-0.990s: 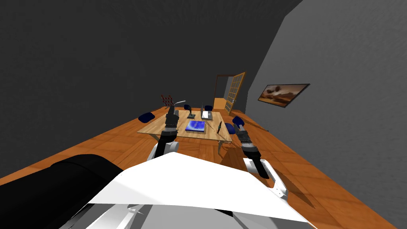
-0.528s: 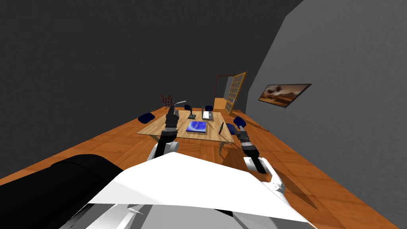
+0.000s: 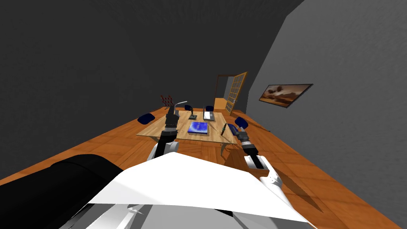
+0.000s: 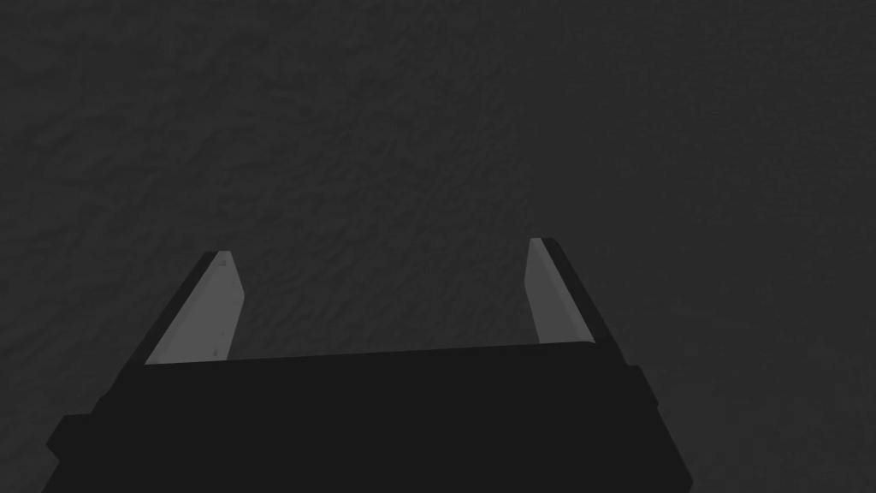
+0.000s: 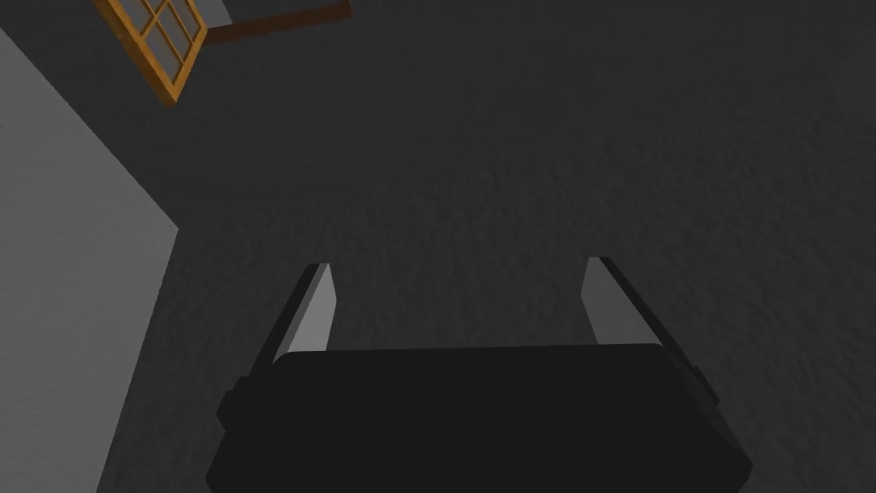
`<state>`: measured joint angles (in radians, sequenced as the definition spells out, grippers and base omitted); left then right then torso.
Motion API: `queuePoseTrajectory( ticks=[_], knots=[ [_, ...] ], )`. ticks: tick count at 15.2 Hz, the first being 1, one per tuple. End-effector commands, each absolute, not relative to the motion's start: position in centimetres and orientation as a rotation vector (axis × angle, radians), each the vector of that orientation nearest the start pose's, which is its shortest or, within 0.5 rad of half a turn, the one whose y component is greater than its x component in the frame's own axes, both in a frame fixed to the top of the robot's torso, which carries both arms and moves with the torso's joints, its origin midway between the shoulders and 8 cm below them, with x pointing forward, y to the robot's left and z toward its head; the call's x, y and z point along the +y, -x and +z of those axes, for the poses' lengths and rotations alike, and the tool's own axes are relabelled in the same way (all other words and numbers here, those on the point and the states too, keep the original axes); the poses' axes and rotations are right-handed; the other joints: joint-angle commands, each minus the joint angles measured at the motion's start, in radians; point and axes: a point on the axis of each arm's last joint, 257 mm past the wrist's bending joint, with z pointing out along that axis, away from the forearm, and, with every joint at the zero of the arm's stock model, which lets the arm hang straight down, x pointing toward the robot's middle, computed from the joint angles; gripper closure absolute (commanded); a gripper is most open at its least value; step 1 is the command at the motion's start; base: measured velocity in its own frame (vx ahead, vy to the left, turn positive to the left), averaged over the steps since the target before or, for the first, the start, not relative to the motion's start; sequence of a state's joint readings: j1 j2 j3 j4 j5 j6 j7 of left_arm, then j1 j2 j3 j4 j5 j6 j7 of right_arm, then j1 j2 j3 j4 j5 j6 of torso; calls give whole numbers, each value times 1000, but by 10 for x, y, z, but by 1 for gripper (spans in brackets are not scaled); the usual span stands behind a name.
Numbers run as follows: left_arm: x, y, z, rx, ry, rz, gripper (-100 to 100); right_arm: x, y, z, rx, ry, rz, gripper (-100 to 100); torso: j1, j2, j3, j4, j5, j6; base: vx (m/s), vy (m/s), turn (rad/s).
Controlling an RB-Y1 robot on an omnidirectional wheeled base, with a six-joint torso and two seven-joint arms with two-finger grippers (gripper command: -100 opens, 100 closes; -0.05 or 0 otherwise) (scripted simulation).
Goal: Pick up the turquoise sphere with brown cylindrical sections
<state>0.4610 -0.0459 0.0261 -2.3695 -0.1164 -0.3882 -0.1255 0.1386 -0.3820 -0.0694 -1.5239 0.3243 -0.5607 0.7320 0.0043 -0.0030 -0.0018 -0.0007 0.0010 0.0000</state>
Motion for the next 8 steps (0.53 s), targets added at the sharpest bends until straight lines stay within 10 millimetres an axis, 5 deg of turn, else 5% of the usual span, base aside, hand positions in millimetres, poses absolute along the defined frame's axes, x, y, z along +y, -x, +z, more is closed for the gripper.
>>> queuePoseTrajectory(
  ticks=[1, 8],
  knots=[
    [277, -346, 55, 654, 565, -1091, 0, -318, -488, -184, 1324, 136, 214, -100, 0, 0, 0, 0, 0, 0, 26, 72, -11],
    [277, -346, 55, 654, 565, -1091, 0, -341, -505, -224, 1407, 216, 48, -100, 1, 0, 0, 0, 0, 0, 33, 77, -11]
  ],
)
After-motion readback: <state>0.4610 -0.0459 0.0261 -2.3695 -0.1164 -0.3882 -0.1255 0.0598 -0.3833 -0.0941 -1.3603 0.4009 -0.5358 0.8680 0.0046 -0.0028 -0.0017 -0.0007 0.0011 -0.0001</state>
